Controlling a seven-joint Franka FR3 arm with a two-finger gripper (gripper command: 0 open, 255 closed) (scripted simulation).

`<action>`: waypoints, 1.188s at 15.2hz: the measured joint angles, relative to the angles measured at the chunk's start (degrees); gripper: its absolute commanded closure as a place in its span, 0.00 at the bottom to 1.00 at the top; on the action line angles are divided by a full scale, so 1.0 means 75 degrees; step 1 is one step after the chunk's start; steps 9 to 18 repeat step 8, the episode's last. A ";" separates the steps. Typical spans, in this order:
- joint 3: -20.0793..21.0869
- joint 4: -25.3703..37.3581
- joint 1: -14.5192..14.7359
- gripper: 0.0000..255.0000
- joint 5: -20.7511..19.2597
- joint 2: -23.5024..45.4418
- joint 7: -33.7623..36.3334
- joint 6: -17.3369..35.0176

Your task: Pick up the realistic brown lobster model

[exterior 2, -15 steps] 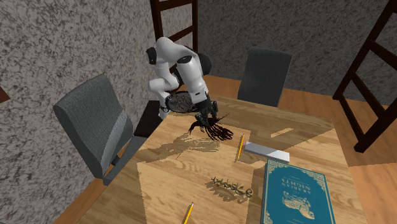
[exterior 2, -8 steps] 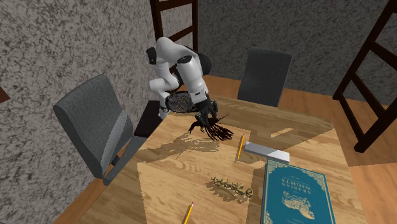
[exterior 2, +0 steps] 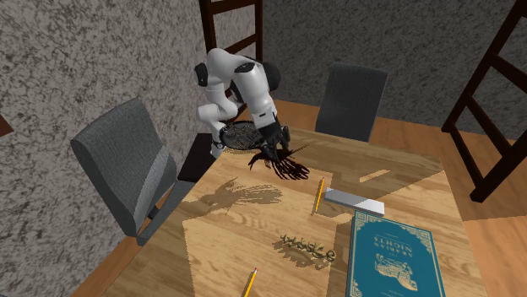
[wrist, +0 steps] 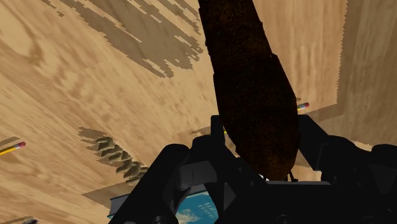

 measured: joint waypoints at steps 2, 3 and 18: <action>-0.0003 0.0331 0.0004 1.00 -0.0035 0.0086 0.0061 -0.0240; -0.0003 0.0492 0.0008 1.00 -0.0052 0.0128 0.0094 -0.0355; -0.0002 0.1183 0.0026 1.00 -0.0118 0.0282 0.0233 -0.0878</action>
